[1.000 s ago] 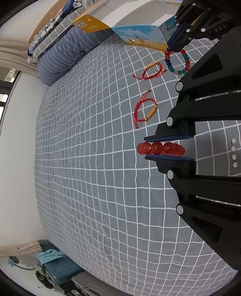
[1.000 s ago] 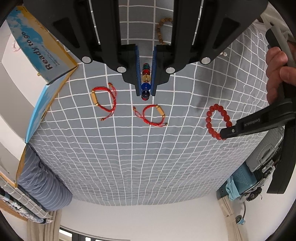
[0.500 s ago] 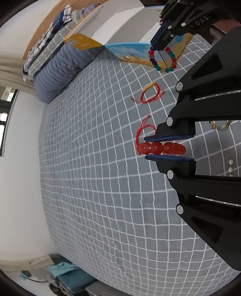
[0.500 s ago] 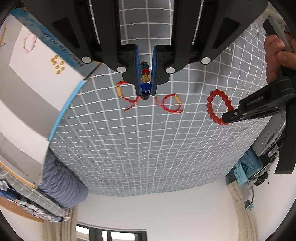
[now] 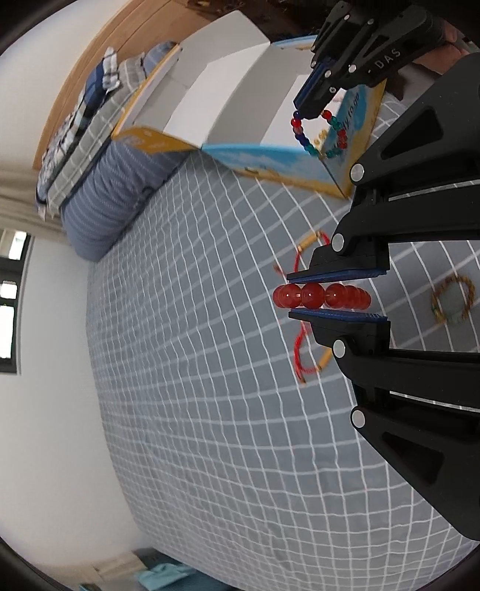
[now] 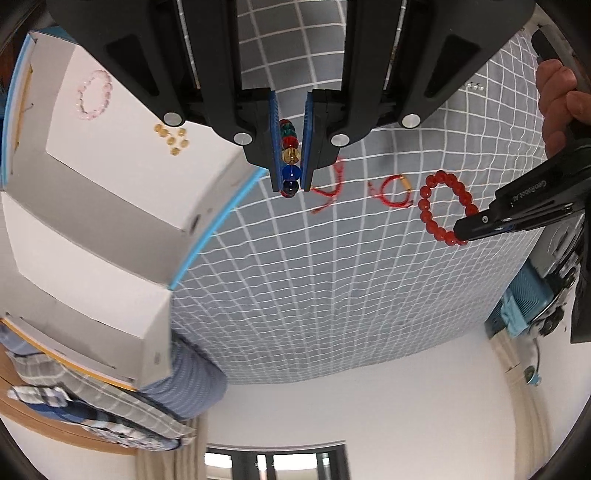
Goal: Organize jewelry
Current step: 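Lift and carry the red and multicolour bracelets with both tools into the box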
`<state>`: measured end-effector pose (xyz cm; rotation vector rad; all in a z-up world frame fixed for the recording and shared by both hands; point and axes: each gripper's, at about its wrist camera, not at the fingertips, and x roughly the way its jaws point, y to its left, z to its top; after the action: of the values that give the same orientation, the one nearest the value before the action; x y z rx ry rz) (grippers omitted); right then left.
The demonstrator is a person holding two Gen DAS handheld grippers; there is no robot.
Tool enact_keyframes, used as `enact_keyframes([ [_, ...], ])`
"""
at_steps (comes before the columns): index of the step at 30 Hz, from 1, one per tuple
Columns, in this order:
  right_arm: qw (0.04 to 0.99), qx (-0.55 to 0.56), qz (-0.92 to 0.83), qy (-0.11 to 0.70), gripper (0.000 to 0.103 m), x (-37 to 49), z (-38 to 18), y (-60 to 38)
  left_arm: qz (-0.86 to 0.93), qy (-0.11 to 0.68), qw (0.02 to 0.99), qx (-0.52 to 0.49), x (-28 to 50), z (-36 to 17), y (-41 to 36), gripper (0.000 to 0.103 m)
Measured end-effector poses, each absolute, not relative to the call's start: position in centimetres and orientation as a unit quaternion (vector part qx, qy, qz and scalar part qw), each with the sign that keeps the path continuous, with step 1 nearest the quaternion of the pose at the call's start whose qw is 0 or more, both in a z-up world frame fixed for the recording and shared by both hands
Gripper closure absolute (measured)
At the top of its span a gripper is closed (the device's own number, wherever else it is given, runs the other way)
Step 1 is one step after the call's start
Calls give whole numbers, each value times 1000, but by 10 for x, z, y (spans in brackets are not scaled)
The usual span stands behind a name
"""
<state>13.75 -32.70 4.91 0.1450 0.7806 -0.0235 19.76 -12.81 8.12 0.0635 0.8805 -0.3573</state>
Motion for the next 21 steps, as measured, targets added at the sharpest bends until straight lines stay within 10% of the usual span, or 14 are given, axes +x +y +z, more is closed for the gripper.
enact_keyframes([
  [21, 914, 138, -130, 360, 94, 88, 56, -448, -281, 402, 868, 80, 181, 102, -262, 90],
])
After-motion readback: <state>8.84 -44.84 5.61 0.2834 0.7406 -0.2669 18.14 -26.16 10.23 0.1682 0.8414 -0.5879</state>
